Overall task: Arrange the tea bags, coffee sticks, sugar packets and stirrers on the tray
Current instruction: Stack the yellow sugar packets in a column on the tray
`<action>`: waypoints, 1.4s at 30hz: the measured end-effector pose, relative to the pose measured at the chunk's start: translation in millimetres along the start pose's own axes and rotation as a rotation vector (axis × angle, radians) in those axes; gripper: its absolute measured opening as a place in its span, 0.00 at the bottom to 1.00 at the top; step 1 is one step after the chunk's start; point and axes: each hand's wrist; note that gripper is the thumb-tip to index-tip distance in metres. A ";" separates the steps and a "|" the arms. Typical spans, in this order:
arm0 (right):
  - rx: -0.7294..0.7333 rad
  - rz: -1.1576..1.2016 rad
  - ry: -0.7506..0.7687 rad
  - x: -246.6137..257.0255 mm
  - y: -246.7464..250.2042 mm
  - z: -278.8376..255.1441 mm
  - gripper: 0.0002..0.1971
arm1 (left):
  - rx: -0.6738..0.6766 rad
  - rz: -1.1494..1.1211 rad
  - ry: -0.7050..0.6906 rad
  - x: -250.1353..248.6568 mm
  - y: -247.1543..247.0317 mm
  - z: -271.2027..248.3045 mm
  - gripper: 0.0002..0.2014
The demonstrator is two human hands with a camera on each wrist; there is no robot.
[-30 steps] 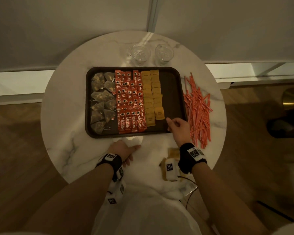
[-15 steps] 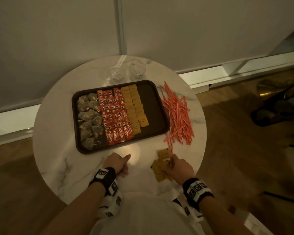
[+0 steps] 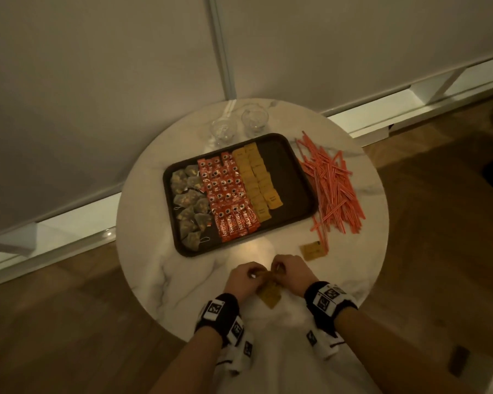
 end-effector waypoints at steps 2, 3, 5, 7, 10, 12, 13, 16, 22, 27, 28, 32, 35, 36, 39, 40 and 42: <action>-0.035 0.065 0.019 5.0 -2.7 -2.0 0.07 | 0.002 0.033 -0.026 2.1 0.9 -2.7 0.07; -0.050 0.097 0.027 5.0 -3.6 -3.1 0.09 | -0.016 0.032 -0.036 3.1 2.3 -4.0 0.06; -0.071 0.157 0.030 2.1 -4.2 -5.9 0.09 | -0.055 0.007 -0.041 6.2 6.7 -7.0 0.05; -0.085 0.220 0.023 -1.1 -2.9 -9.5 0.08 | -0.094 -0.042 -0.038 7.9 10.6 -11.1 0.05; -0.098 0.356 0.012 -1.9 -1.3 -18.7 0.03 | -0.137 -0.135 -0.061 8.6 13.1 -17.6 0.04; -0.096 0.439 0.013 -3.4 -2.3 -22.8 0.07 | -0.134 -0.171 -0.082 5.9 12.7 -23.2 0.04; -0.089 0.448 0.034 -2.8 -3.0 -25.1 0.08 | -0.115 -0.185 -0.085 4.1 12.1 -25.5 0.03; -0.051 0.467 0.109 2.7 -1.5 -33.3 0.03 | -0.068 -0.179 -0.091 -0.6 8.1 -29.4 0.04; -0.117 0.470 0.143 -3.1 0.3 -38.9 0.09 | -0.040 -0.333 0.042 -10.1 8.8 -40.4 0.09; -0.116 0.566 0.182 4.1 0.5 -43.0 0.12 | 0.101 -0.489 0.215 -9.2 7.2 -47.6 0.16; -0.109 0.580 0.207 6.6 -0.2 -43.4 0.14 | 0.134 -0.487 0.203 -9.7 6.1 -48.7 0.16; -0.107 0.594 0.220 9.1 -1.5 -43.5 0.20 | 0.191 -0.406 0.134 -12.8 4.4 -49.4 0.13; -0.146 0.602 0.205 8.6 1.2 -46.1 0.21 | 0.127 -0.292 0.106 -14.6 5.8 -48.5 0.08; -0.158 0.605 0.190 7.3 1.9 -46.3 0.22 | 0.098 -0.266 0.103 -15.4 7.0 -49.2 0.07; -0.165 0.607 0.126 4.2 7.5 -46.8 0.22 | 0.028 -0.254 0.126 -15.6 9.0 -48.4 0.10; -0.158 0.604 0.117 2.8 10.2 -45.6 0.22 | 0.004 -0.257 0.140 -16.5 9.4 -48.2 0.12; -0.121 0.613 0.113 2.8 17.6 -45.1 0.20 | -0.032 -0.272 0.156 -18.6 8.9 -46.8 0.09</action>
Point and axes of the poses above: each hand's wrist, its own z-axis towards the middle knuckle, its own y-axis out of the back of the hand, x = y × z, and after that the axes turned 2 degrees about z, right-handed
